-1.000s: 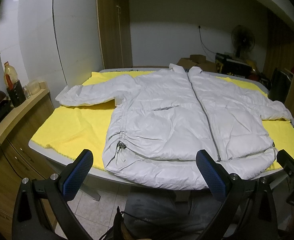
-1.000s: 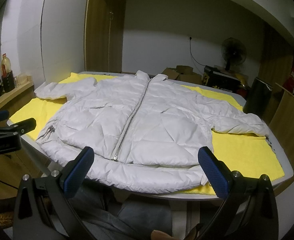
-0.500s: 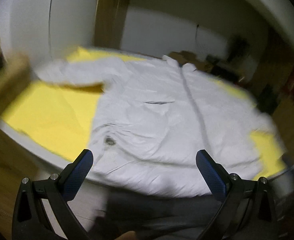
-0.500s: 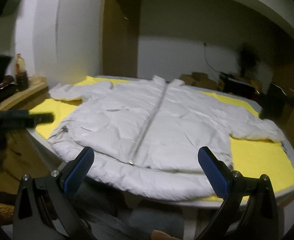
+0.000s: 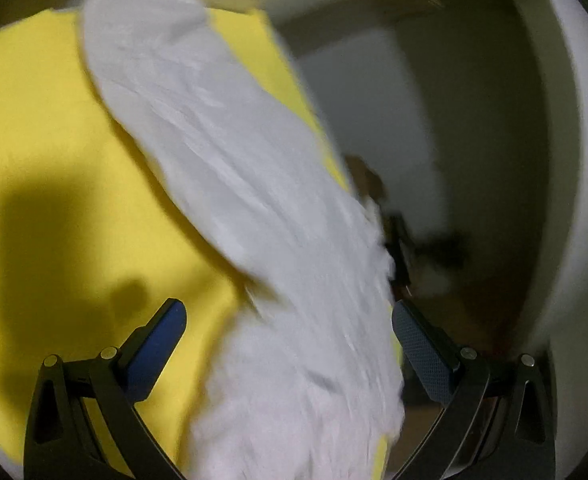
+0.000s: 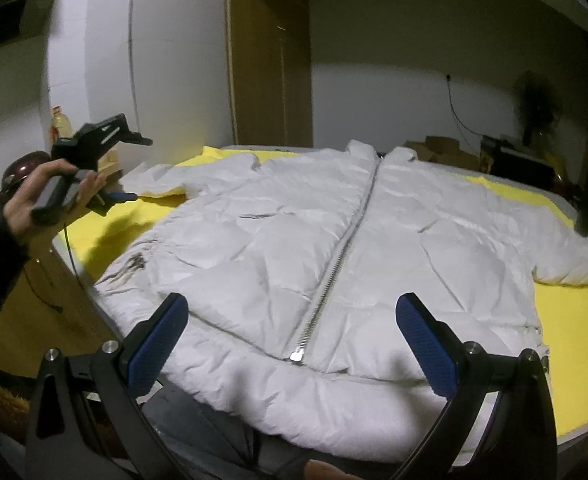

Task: Fold large clothes
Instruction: 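Grasp the jacket sleeve cuff with the left gripper and lift it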

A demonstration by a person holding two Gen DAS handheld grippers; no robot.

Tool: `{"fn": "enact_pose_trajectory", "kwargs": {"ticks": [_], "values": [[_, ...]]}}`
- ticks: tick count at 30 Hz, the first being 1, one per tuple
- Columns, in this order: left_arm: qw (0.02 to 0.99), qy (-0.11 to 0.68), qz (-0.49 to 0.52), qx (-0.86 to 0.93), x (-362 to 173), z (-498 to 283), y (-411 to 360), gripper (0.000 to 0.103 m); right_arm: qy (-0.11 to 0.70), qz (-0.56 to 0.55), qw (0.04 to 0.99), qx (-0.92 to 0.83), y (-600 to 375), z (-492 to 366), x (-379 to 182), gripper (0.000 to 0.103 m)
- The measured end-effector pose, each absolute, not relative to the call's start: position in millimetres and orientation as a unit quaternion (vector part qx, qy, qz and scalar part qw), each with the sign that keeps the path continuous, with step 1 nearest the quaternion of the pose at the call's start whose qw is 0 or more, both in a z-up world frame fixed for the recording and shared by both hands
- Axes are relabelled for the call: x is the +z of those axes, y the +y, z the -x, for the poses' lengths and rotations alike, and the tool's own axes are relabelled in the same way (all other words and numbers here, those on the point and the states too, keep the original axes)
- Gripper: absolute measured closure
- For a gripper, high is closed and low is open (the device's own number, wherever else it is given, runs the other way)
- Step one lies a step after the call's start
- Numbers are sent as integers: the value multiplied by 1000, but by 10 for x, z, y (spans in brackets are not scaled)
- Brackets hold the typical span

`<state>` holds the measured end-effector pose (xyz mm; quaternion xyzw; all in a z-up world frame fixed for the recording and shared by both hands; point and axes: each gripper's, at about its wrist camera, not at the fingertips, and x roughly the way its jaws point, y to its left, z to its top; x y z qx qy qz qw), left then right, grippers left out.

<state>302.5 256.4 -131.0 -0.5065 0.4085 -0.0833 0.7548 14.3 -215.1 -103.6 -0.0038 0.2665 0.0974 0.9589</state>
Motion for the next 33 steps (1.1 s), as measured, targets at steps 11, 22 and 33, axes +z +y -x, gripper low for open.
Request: {"fn": "enact_pose_trajectory", "kwargs": {"ticks": [11, 22, 33], "values": [[782, 375, 497, 13, -1719, -3747, 2980, 2, 281, -13, 957, 65, -2350, -314, -1021, 0], [790, 357, 499, 4, -1745, -4190, 3342, 4, 286, 6, 955, 74, -2214, -417, -1011, 0], [793, 330, 512, 25, -1685, -4103, 3721, 4, 293, 19, 953, 74, -2062, -482, -1002, 0]]}}
